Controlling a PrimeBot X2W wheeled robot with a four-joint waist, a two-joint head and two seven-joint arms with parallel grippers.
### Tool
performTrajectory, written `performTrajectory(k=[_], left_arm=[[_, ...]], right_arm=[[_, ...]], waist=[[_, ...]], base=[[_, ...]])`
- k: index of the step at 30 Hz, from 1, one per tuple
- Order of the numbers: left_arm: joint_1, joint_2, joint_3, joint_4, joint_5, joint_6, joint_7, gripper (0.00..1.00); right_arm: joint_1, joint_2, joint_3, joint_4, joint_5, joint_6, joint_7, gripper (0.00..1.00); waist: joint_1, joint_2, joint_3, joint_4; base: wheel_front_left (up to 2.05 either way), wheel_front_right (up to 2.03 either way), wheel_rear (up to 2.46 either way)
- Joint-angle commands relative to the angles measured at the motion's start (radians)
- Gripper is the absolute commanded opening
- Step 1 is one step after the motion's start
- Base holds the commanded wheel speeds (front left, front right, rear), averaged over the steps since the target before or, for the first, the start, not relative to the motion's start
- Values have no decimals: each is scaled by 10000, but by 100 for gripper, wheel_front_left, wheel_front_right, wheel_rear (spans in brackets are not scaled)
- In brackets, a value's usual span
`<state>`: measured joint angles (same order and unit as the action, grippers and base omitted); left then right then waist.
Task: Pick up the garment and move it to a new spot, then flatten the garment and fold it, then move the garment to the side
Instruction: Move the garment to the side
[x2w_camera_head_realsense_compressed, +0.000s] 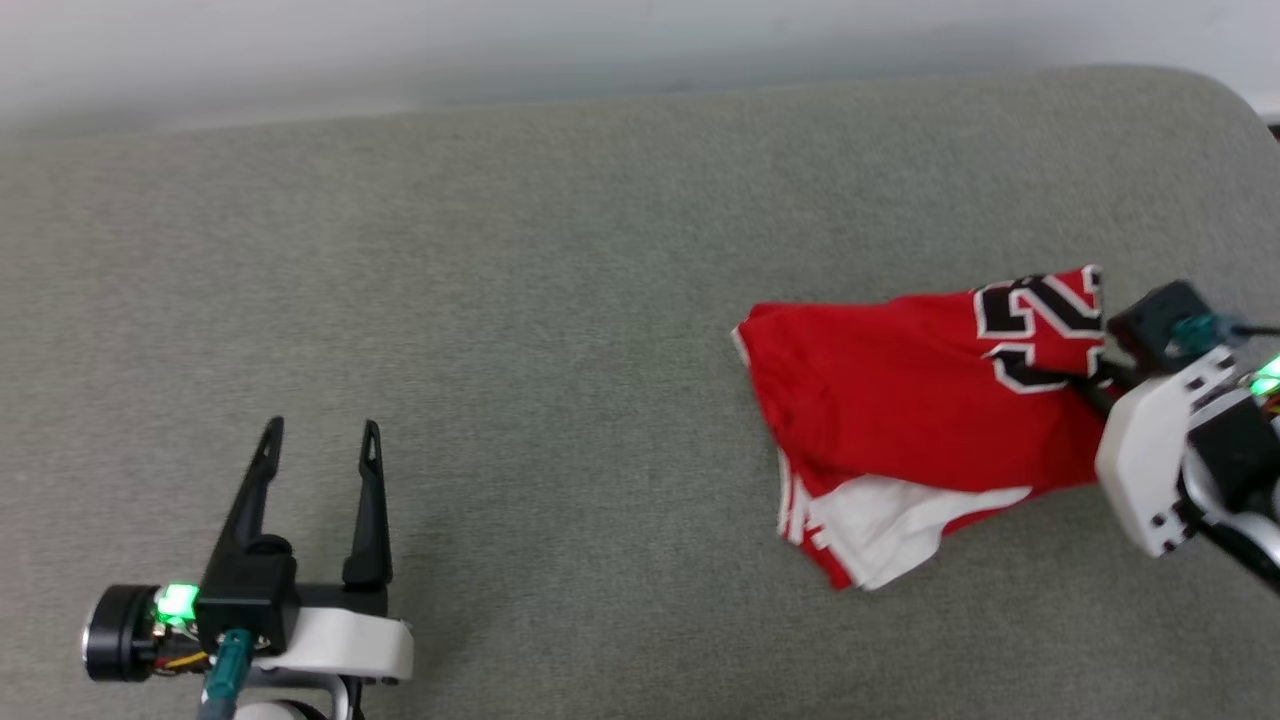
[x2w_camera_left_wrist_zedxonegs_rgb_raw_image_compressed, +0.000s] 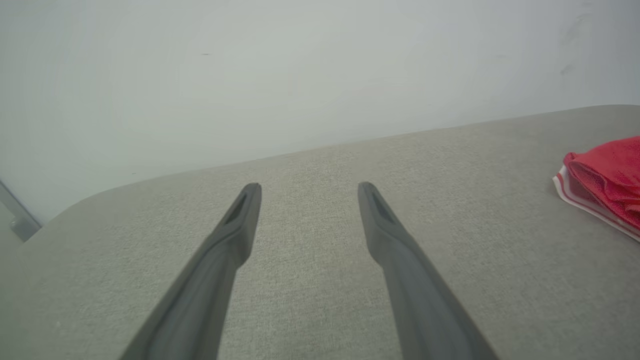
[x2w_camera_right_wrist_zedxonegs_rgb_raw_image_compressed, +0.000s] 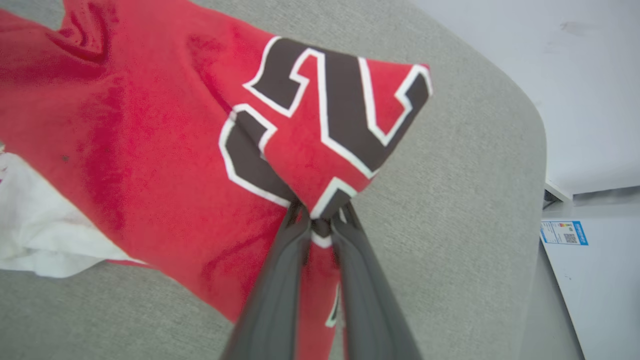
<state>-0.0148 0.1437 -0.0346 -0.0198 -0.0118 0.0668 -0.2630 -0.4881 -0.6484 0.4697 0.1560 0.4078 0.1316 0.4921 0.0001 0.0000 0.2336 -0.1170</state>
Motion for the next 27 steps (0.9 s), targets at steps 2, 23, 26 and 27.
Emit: performTrajectory(k=[2, 23, 26, 27], left_arm=[[-379, 230, 193, -342, 37, 5, -20, 100], [-1785, 952, -57, -1541, 202, -63, -20, 100], [-1772, 964, -67, -1474, 178, -30, -20, 100], [-1750, 942, -95, -1443, 174, -10, -20, 100]], right_arm=[[-415, -134, -809, 187, -271, -20, -142, 0], [-1983, -509, -5981, 2892, -2976, -20, -479, 0], [-1893, -100, -6265, 3087, -3251, -20, -582, 100], [-1839, -39, -6407, 3123, -3345, -20, -652, 100]], waist=[[-1, 0, 977, -699], [-1, 0, 3499, -118], [-1, 0, 3333, -90], [-1, 0, 3239, -63]], base=[[0, 0, 0], [0, 0, 0], [0, 0, 0], [0, 0, 0]])
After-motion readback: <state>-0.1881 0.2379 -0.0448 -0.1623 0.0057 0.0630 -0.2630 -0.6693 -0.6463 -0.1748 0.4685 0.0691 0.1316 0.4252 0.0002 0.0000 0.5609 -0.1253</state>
